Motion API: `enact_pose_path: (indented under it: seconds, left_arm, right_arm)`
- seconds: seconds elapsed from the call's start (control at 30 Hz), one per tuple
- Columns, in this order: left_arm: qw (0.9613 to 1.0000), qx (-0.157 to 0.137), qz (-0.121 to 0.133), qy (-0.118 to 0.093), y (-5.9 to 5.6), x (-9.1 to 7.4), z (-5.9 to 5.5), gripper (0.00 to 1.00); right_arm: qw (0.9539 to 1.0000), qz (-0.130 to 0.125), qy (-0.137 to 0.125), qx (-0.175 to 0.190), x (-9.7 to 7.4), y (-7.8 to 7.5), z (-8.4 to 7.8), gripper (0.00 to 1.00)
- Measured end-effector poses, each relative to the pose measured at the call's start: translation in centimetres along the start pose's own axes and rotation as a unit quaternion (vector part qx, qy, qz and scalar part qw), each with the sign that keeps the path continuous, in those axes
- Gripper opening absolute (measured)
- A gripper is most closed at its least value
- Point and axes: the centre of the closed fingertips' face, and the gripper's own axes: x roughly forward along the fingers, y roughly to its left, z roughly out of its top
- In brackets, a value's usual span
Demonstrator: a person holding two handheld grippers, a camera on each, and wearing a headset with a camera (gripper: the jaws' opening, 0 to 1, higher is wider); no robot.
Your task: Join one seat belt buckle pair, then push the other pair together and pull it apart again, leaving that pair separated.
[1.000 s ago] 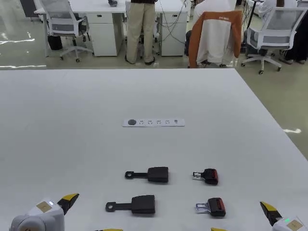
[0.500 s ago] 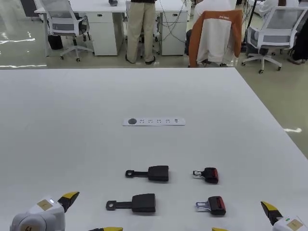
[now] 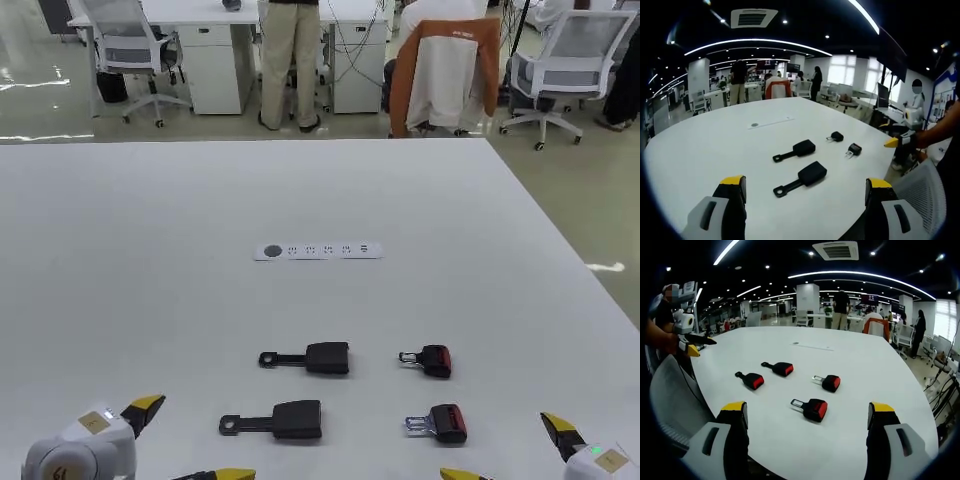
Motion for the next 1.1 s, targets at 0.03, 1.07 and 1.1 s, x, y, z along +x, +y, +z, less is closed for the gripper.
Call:
enact_pose_path:
  seconds: [0.03, 1.07, 1.1]
  left_arm:
    - [1.0000, 0.000, -0.001, 0.000, -0.03, 0.04, 0.06, 1.00]
    - [0.9999, -0.003, -0.011, 0.007, -0.14, 0.50, -0.26, 1.00]
    - [0.9999, -0.002, -0.012, 0.007, -0.62, 0.40, 0.07, 1.00]
  right_arm:
    - [1.0000, 0.000, 0.000, -0.001, 0.02, -0.01, -0.04, 1.00]
    - [0.9998, 0.016, 0.006, -0.007, 0.70, 0.67, 0.22, 1.00]
    - [0.9998, 0.016, 0.006, -0.007, 0.71, 0.69, 0.21, 1.00]
